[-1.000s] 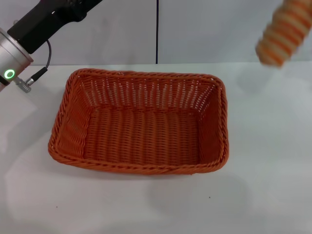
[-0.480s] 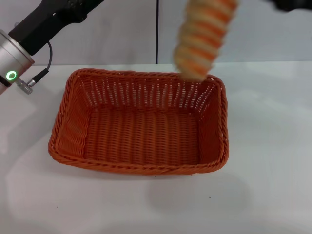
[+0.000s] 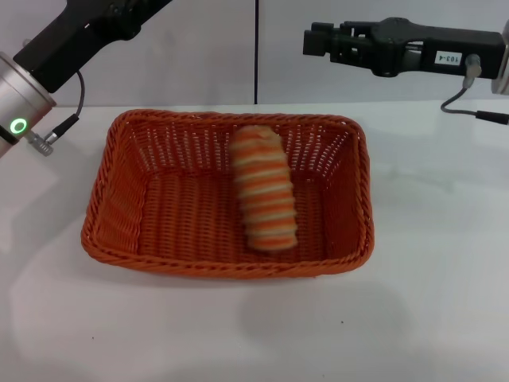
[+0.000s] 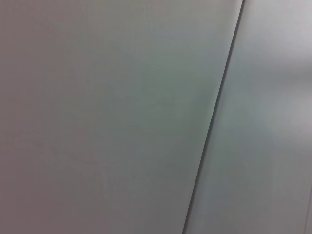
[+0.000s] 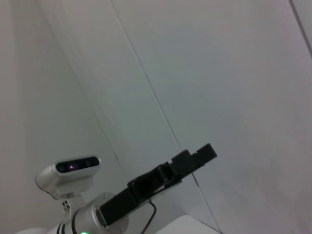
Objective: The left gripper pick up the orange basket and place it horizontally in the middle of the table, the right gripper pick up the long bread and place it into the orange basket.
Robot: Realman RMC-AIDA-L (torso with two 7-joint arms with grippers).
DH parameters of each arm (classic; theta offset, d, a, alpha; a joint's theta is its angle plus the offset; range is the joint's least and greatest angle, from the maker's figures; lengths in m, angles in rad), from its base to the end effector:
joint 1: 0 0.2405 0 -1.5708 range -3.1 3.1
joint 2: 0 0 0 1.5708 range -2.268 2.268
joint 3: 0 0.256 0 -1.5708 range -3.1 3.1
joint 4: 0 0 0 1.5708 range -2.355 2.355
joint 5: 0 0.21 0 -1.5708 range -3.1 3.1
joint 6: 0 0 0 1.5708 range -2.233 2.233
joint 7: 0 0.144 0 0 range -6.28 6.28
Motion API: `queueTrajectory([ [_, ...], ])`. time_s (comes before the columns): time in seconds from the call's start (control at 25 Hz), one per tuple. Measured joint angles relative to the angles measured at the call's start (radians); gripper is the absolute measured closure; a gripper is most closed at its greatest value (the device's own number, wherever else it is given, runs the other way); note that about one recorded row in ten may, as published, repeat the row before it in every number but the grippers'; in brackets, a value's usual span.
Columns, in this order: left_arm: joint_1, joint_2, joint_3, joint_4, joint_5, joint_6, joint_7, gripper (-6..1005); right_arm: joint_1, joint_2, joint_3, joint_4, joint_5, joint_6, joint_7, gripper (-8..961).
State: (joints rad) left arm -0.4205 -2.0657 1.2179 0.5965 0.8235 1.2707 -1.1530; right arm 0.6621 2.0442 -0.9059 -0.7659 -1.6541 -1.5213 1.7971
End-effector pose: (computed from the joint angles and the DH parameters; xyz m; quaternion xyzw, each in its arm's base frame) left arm -0.2249 0.3641 0.0280 -0.7778 -0.2210 -0.5016 0.3074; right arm 0.1633 0.3810 0.0262 -0.9004 0.2571 0.3447 0.0657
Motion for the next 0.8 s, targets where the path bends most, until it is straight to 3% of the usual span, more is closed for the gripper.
queueTrajectory([
  [0.08,-0.002,0.000,0.000,-0.001,0.000,0.000,0.000,189,-0.002,0.000,0.000,0.000,-0.001,0.000,0.000,832],
  [0.28,-0.005,-0.001,0.000,-0.002,-0.002,0.000,0.007,189,-0.040,0.004,0.024,-0.007,0.004,-0.005,-0.026,651],
  [0.32,-0.005,-0.001,0.000,-0.002,-0.002,0.000,0.007,189,-0.052,0.006,0.034,-0.011,0.009,-0.007,-0.042,572],
  [0.4,-0.003,-0.002,0.003,-0.013,-0.036,0.008,0.045,189,-0.110,0.012,0.082,-0.030,0.056,-0.027,-0.118,415],
  [0.56,0.003,-0.003,0.004,-0.051,-0.098,0.040,0.108,189,-0.184,0.015,0.138,-0.049,0.128,-0.059,-0.206,285],
  [0.6,0.003,-0.004,0.003,-0.093,-0.156,0.076,0.169,189,-0.244,0.017,0.188,-0.051,0.189,-0.074,-0.279,253],
  [0.76,-0.003,-0.005,0.008,-0.188,-0.266,0.154,0.288,189,-0.322,0.025,0.281,-0.025,0.294,-0.082,-0.408,255],
  [0.8,-0.007,-0.006,0.009,-0.221,-0.297,0.179,0.324,189,-0.371,0.030,0.346,0.028,0.399,-0.094,-0.501,256],
])
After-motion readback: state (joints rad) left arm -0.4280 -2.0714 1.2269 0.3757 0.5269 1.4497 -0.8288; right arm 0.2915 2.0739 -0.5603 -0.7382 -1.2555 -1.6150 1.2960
